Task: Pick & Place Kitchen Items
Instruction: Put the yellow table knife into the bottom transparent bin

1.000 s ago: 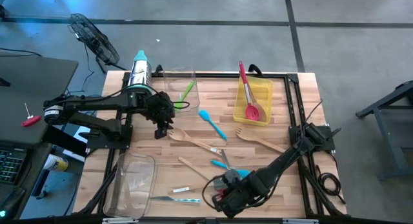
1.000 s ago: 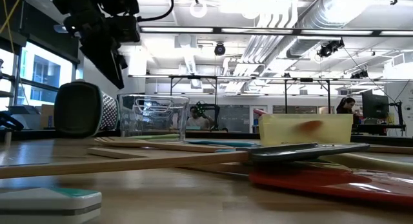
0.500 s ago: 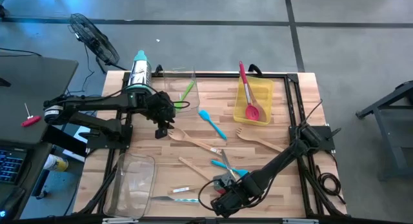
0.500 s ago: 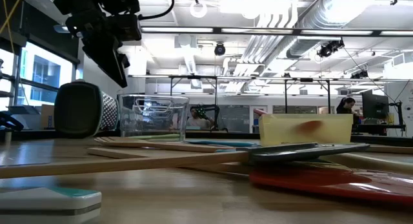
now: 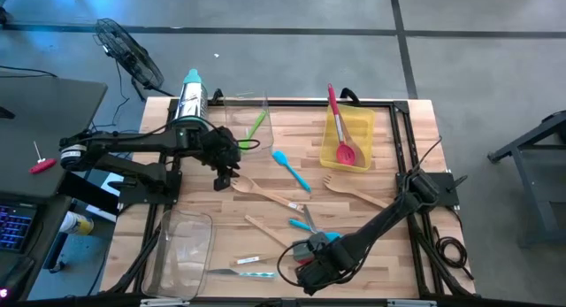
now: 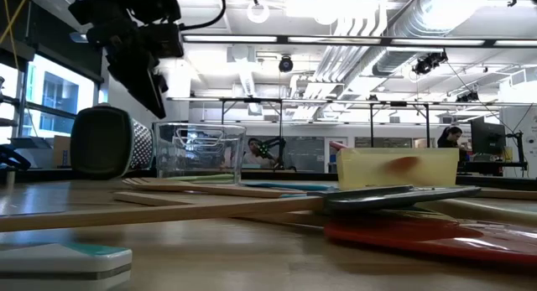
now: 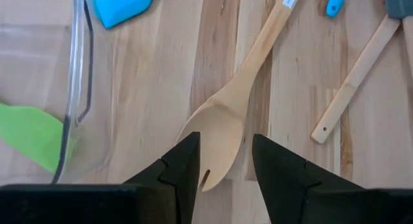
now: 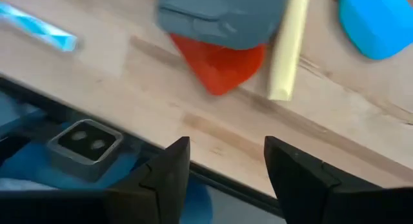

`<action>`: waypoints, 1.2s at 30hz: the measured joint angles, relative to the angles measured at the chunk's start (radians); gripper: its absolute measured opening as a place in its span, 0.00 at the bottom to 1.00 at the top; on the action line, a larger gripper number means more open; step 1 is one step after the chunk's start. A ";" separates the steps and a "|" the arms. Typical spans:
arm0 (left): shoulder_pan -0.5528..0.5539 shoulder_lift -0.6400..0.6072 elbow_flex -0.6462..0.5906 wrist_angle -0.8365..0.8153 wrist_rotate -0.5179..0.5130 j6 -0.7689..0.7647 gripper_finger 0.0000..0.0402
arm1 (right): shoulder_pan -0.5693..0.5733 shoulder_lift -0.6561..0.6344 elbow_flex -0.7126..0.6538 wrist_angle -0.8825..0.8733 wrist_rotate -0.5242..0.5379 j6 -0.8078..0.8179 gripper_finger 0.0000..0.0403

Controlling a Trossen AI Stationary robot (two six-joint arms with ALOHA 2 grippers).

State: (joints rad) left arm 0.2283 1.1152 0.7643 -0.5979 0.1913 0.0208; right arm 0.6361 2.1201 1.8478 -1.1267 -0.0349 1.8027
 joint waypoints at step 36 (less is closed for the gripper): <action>0.000 0.000 -0.001 0.023 -0.001 -0.001 0.35 | -0.026 0.066 -0.067 -0.016 0.007 -0.132 0.43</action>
State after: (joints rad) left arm 0.2287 1.1152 0.7635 -0.5751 0.1902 0.0196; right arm 0.6105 2.1857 1.7809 -1.1431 -0.0276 1.6707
